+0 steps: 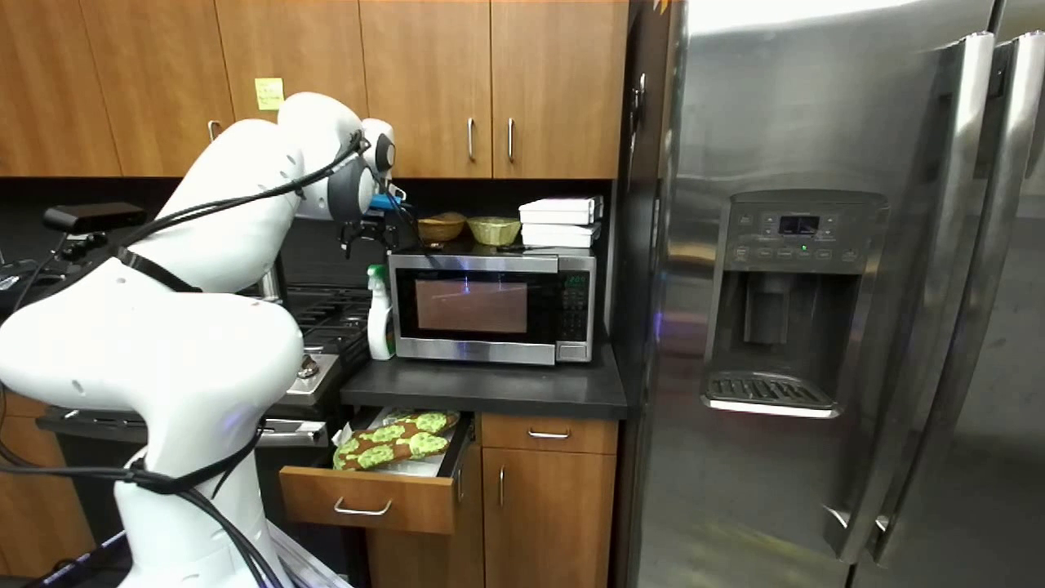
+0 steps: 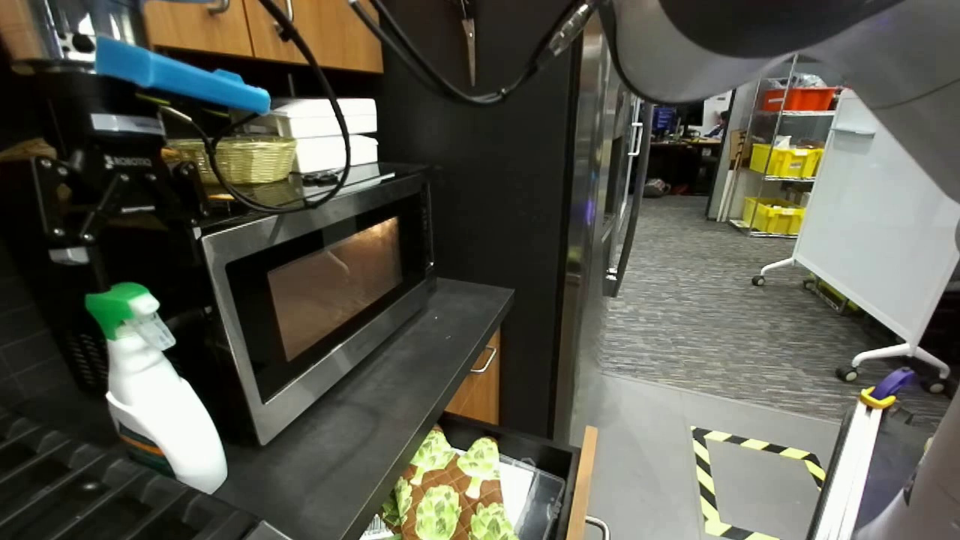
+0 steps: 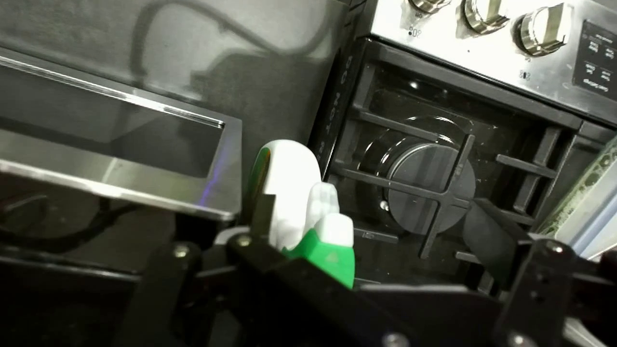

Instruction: Move the spray bottle to the left.

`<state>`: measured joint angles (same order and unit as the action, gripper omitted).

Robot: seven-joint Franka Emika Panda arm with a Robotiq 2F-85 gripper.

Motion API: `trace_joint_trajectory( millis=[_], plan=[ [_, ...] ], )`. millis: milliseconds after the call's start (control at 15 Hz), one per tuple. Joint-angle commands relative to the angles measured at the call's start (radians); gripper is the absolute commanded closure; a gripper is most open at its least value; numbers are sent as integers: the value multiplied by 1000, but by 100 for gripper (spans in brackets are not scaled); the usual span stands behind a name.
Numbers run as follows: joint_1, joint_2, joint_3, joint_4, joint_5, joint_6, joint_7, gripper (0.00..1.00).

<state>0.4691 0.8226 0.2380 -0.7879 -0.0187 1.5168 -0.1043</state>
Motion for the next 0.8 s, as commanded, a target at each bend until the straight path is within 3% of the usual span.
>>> trace_joint_trajectory(
  millis=[0, 733],
  plan=[
    [32, 67, -24, 134, -10, -60, 13, 0],
    [103, 199, -69, 337, -20, -121, 45, 0]
  ],
)
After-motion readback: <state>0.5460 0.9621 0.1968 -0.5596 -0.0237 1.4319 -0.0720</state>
